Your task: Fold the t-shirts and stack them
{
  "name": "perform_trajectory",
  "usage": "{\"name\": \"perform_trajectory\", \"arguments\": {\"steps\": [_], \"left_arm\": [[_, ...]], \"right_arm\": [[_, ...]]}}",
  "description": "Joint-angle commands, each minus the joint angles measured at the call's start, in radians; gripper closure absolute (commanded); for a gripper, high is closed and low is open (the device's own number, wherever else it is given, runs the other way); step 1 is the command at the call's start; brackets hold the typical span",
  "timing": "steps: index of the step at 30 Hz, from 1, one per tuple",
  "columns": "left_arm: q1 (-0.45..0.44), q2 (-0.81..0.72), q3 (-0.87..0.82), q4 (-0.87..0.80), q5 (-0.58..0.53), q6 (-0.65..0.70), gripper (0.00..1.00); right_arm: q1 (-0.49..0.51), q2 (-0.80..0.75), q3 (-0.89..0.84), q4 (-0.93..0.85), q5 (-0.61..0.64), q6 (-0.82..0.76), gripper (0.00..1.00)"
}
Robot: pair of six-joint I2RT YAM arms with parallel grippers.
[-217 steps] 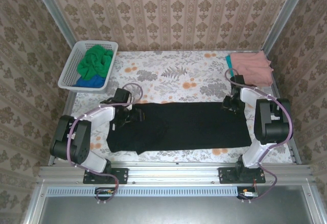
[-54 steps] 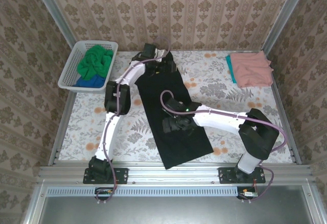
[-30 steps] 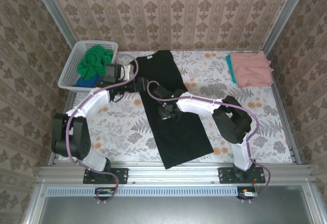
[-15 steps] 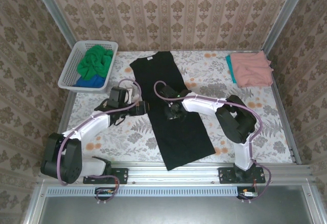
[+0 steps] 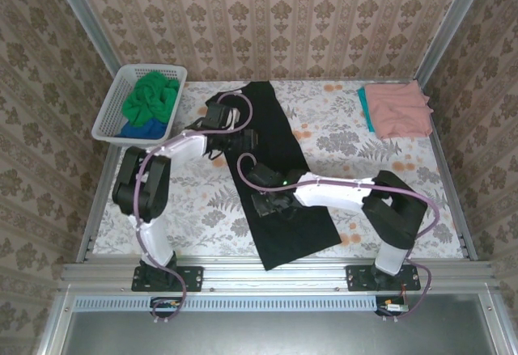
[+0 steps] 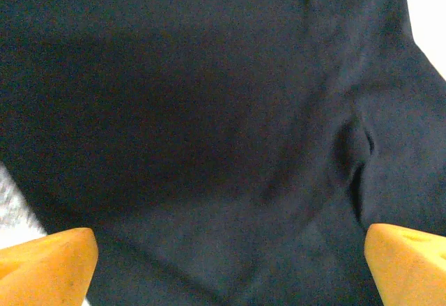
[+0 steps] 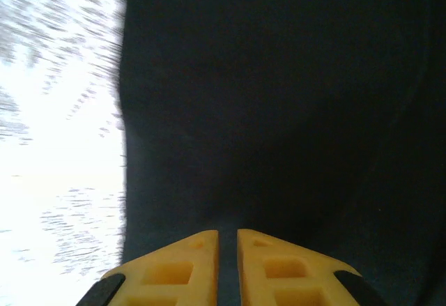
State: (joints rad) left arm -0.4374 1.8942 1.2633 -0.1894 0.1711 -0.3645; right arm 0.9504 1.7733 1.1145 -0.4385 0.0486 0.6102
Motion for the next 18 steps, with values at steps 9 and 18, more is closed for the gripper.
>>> {"name": "perform_trajectory", "arguments": {"steps": [9, 18], "left_arm": [[0.059, 0.19, 0.141, -0.066, 0.069, 0.035, 0.0], [0.08, 0.299, 0.274, -0.105, 0.102, 0.014, 0.0]], "right_arm": [[-0.038, -0.011, 0.002, -0.218, 0.116, 0.019, 0.71], [-0.032, 0.002, -0.09, -0.11, 0.022, 0.129, 0.75]]}}
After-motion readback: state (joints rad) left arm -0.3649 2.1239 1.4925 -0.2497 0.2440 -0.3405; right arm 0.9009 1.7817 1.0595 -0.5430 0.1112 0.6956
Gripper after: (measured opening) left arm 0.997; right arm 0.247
